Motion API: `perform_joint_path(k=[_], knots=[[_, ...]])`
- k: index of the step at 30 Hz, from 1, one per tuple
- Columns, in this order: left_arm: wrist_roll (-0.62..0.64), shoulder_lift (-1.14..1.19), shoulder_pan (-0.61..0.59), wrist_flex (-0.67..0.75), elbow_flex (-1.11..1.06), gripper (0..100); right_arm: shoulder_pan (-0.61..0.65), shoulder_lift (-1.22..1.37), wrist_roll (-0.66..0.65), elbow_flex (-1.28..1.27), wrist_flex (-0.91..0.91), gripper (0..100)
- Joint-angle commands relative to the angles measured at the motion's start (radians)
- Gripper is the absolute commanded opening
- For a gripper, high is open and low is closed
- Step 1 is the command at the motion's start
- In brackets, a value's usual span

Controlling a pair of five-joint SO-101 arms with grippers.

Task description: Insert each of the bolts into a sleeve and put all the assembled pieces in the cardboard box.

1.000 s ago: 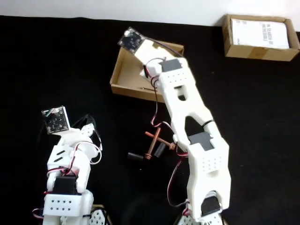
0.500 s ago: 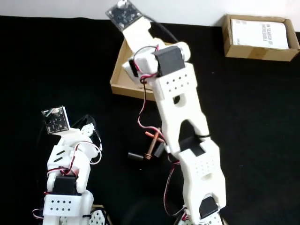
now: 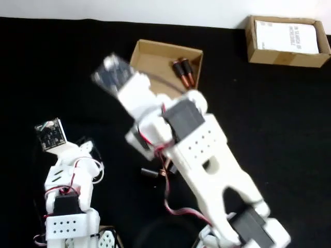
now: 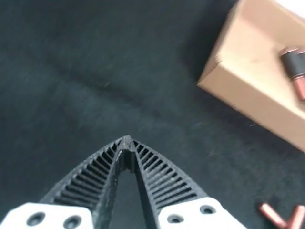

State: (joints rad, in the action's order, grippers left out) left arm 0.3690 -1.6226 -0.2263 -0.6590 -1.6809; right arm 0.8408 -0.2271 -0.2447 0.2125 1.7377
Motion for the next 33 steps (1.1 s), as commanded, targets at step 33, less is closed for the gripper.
perform_joint_path(k=[33], knots=[[0.006,-0.019,-0.193,-0.049,-0.024,1,0.074,0.113,-0.11,-0.949,-0.878,19.4]])
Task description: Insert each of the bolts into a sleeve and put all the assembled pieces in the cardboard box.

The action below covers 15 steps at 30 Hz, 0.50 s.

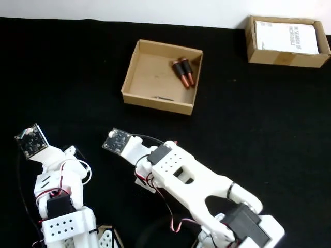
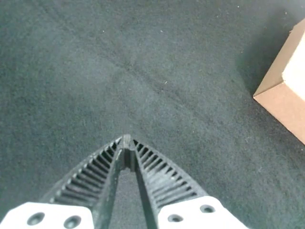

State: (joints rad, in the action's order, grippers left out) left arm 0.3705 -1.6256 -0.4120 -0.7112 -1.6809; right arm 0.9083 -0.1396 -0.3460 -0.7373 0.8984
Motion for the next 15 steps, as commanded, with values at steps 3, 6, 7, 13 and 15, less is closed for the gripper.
perform_joint_path(k=[3,6,7,13,15], knots=[[0.005,-0.054,-0.007,-0.003,-0.024,1,0.008,0.074,-0.009,0.001,-0.081,19.4],[0.005,-0.068,-0.005,-0.015,-0.024,1,0.005,0.111,-0.009,0.001,-0.11,13.8],[0.005,-0.068,-0.005,-0.015,-0.024,1,0.005,0.116,-0.008,0.001,-0.124,8.7],[0.005,-0.068,0.004,-0.011,-0.024,1,-0.068,0.082,-0.002,0.076,-0.166,0.7],[0.005,-0.067,0.019,-0.014,-0.024,1,-0.114,0.025,-0.002,0.14,-0.166,0.6]])
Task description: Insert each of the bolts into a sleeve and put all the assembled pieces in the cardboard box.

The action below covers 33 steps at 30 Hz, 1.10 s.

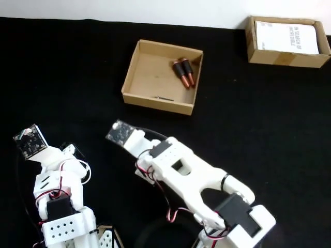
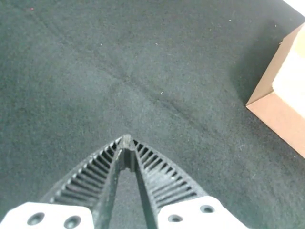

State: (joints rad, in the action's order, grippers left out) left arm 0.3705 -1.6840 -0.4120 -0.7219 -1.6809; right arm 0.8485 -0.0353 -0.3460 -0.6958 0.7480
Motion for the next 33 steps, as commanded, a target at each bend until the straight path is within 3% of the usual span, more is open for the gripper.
perform_joint_path(k=[1,9,12,20,24,27,33], knots=[[0.005,-0.008,0.022,-0.003,-0.024,1,-0.076,-0.116,-0.002,0.134,-0.015,0.6],[0.005,0.047,0.03,0.0,-0.024,1,-0.191,-0.481,0.002,0.326,0.306,0.6],[0.0,0.104,0.082,0.0,-0.024,1,-0.234,-0.641,0.068,0.326,0.403,0.6],[-0.192,0.17,0.147,-0.015,0.021,1,-0.337,-1.078,0.112,0.157,0.593,0.6],[-0.195,0.171,0.153,-0.21,0.22,7,-0.486,-1.296,0.112,0.002,0.604,0.6],[-0.222,0.211,0.226,-0.353,0.414,9,-0.616,-1.463,0.109,-0.127,0.604,0.6],[-0.256,0.631,0.418,-0.572,0.788,9,-0.828,-1.765,0.107,-0.329,0.595,0.6]])
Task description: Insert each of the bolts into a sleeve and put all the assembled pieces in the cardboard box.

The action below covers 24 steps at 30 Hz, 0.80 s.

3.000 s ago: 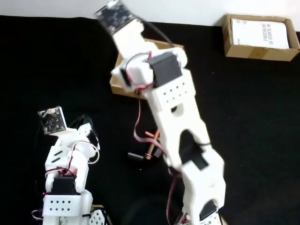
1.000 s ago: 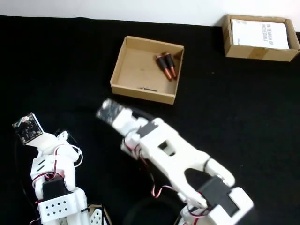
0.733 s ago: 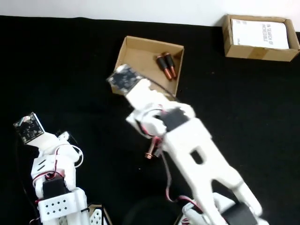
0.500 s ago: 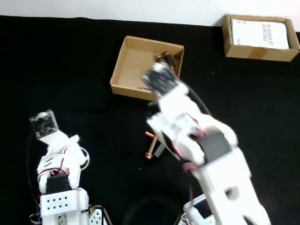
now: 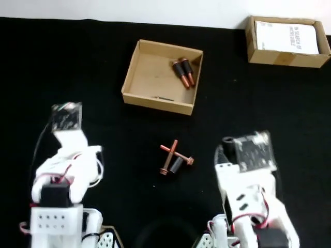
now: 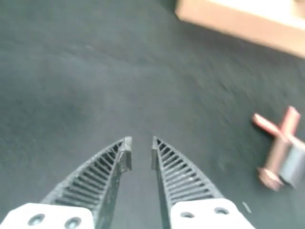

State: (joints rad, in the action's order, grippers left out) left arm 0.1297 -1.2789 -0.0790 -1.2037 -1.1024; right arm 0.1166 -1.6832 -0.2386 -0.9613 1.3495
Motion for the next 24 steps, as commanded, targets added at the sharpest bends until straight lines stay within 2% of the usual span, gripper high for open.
perform_joint_path(k=[1,5,8,11,14,16,24], knots=[[-0.043,0.321,0.11,-0.141,0.286,9,-0.133,-0.15,0.0,-0.09,-0.007,0.6],[-0.288,0.717,0.237,-0.423,0.61,9,-0.325,-0.139,0.003,-0.128,-0.008,0.6],[-0.542,0.977,0.289,-0.578,0.849,9,-0.429,-0.139,0.003,-0.131,-0.03,0.6],[-0.864,1.133,0.302,-0.577,1.017,9,-0.501,-0.139,0.003,-0.131,-0.047,0.6],[-1.0,1.239,0.36,-0.577,1.109,9,-0.545,-0.139,0.003,-0.131,-0.065,0.6],[-1.137,1.291,0.407,-0.58,1.132,9,-0.561,-0.139,0.003,-0.131,-0.067,0.6],[-1.827,1.359,0.538,-0.578,1.13,9,-0.573,-0.139,-0.002,-0.131,-0.065,0.6]])
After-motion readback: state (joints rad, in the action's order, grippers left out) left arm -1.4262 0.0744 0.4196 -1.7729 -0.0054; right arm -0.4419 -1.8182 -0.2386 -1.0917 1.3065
